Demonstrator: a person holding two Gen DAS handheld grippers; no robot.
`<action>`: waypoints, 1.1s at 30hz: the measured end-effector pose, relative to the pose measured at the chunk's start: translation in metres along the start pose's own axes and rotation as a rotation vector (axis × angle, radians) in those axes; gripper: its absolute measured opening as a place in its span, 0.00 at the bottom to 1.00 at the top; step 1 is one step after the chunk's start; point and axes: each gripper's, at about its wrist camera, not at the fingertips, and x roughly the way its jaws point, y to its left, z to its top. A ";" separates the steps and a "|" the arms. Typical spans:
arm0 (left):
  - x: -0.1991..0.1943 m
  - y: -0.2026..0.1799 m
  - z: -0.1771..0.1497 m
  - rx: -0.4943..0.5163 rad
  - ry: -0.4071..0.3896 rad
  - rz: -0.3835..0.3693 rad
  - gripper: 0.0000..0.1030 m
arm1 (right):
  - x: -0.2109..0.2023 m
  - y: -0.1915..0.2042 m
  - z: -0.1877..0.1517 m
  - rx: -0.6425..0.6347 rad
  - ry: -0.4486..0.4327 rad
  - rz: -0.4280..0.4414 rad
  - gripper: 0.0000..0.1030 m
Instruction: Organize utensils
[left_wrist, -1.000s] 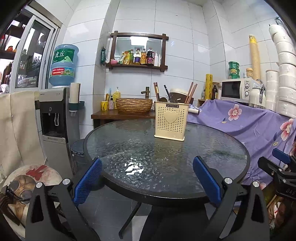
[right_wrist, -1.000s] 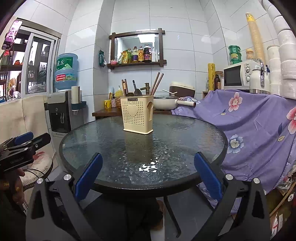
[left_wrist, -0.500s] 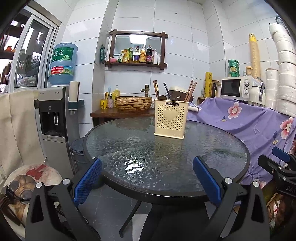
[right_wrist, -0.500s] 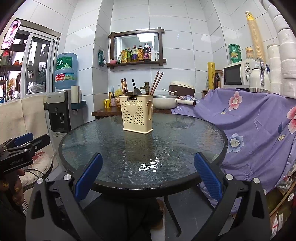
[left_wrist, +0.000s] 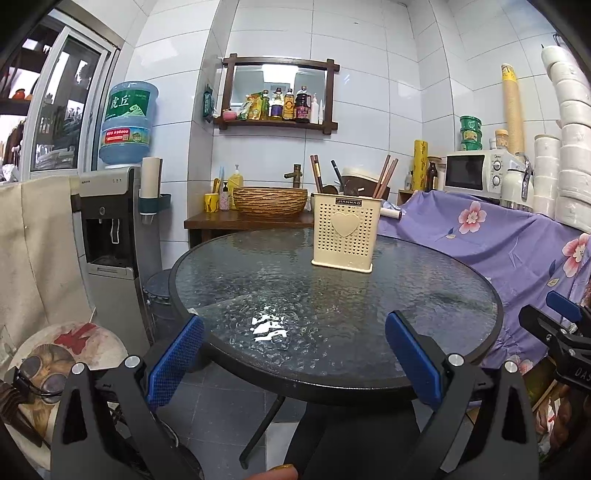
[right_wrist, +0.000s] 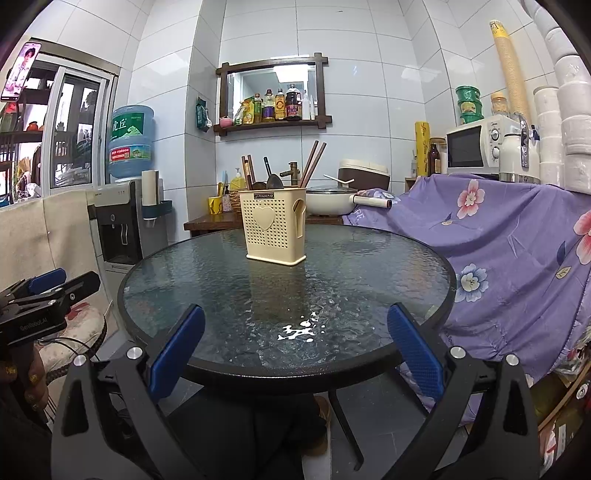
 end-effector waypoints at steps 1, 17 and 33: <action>-0.001 0.000 0.000 0.003 -0.003 0.004 0.94 | 0.000 0.000 0.000 0.000 0.000 -0.001 0.95; -0.002 -0.005 0.000 0.024 -0.003 -0.006 0.94 | -0.001 0.002 0.002 -0.002 -0.001 0.000 0.95; -0.005 -0.003 -0.001 0.020 -0.006 -0.004 0.94 | -0.002 0.004 0.001 -0.011 -0.005 0.000 0.95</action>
